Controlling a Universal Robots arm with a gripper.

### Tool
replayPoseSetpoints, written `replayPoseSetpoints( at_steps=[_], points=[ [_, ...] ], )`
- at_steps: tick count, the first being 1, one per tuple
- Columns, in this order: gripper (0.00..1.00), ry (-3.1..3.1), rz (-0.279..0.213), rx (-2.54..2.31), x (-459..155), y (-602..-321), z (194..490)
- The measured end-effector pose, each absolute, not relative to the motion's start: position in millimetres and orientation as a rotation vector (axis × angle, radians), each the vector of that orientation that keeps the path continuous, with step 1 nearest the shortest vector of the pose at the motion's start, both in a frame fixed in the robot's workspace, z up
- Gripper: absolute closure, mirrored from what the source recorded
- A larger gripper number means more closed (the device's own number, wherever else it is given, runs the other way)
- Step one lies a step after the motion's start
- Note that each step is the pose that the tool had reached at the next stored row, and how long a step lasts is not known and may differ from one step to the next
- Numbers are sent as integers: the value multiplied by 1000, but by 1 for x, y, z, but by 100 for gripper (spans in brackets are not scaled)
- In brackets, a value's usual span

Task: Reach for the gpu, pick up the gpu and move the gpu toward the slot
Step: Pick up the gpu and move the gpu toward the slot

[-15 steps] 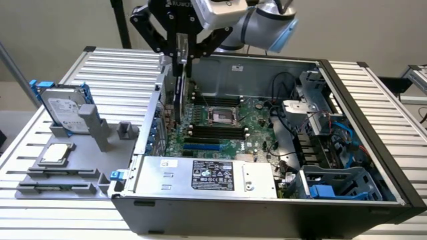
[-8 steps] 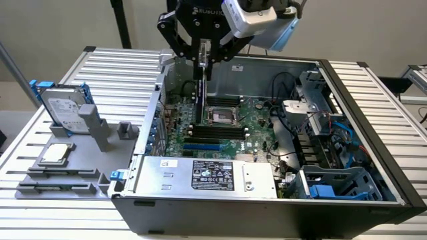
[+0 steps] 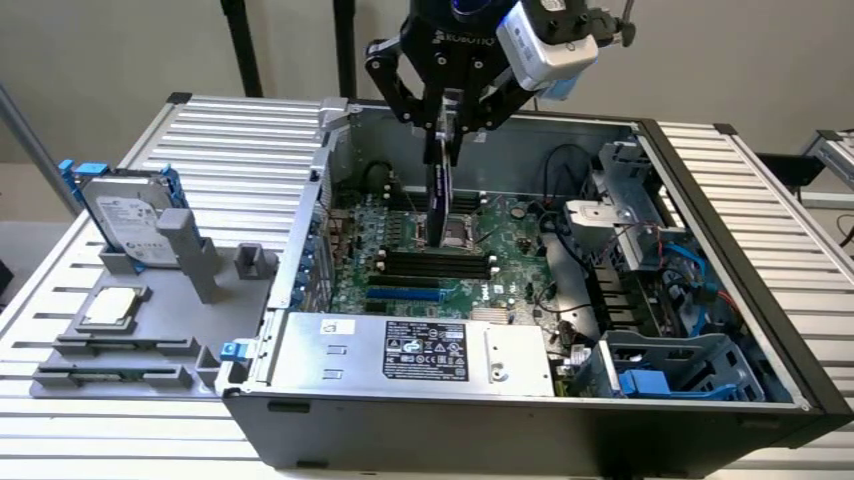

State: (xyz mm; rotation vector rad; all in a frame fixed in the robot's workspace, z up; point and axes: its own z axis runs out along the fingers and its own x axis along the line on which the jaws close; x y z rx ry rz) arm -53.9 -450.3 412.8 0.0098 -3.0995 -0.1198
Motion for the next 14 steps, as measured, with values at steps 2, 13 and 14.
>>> replayPoseSetpoints(
  at_steps=[2,13,14],
  points=[
    [74,-3099,-120,10,-45,-447,409],
    [74,-3099,-120,10,-34,-443,405],
    [74,-3099,-120,10,-34,-443,405]
  ],
)
